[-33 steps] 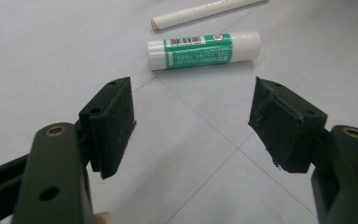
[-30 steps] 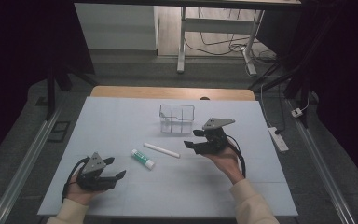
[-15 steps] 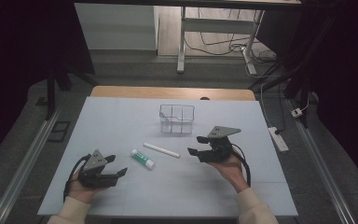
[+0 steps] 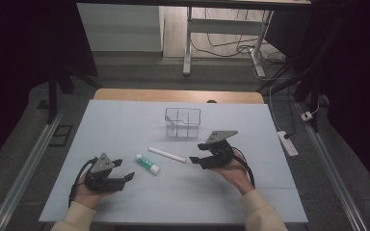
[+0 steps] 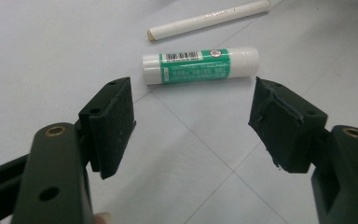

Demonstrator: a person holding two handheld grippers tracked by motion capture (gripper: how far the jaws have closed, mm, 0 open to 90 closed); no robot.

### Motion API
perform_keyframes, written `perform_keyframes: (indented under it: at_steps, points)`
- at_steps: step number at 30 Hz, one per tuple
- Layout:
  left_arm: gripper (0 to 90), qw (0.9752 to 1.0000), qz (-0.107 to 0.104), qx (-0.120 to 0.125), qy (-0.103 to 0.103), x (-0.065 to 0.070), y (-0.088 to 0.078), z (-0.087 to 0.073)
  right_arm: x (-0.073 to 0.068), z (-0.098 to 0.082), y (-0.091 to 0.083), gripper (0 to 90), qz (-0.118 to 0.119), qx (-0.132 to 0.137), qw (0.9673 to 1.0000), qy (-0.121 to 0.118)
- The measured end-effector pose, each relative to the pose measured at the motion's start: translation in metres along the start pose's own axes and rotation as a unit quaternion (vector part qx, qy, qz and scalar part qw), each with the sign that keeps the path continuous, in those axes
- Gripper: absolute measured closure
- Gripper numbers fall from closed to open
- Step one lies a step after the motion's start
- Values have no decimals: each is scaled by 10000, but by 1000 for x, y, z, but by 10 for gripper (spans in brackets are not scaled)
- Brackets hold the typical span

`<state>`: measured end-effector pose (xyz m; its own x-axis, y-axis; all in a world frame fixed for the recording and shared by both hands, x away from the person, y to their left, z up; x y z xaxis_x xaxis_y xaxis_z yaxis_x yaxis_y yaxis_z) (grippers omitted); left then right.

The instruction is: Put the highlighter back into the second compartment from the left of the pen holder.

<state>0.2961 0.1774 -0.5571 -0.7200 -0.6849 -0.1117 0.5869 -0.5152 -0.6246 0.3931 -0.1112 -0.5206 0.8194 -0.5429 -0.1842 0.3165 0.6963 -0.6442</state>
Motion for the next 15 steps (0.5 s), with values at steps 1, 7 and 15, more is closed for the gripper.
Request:
perform_keyframes:
  at_steps: [1, 7, 15]
  points:
    - [304, 10000, -4, -7, -1, 0, 0, -1, -1, 2, 4, 369, 8, -121, 9999, -54]
    - [303, 10000, -16, -21, 9, 0, 0, -3, -8, 12, 28, 394, 49, -648, 9974, -325]
    - [303, 10000, -29, -51, 24, -1, 0, -6, -14, 19, 54, 402, 93, -1062, 9929, -527]
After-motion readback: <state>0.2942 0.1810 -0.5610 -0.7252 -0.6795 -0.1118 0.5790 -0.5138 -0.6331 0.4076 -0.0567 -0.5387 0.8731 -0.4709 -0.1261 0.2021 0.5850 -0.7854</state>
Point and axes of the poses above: each handheld gripper's, and its own axes: y roughly forward along the jaws, z roughly out of its top, x roughly to its right, the point moved 7 cm from there along y, roughly forward along the jaws, and after that the axes turned 11 degrees about y, right-handed, at the moved point
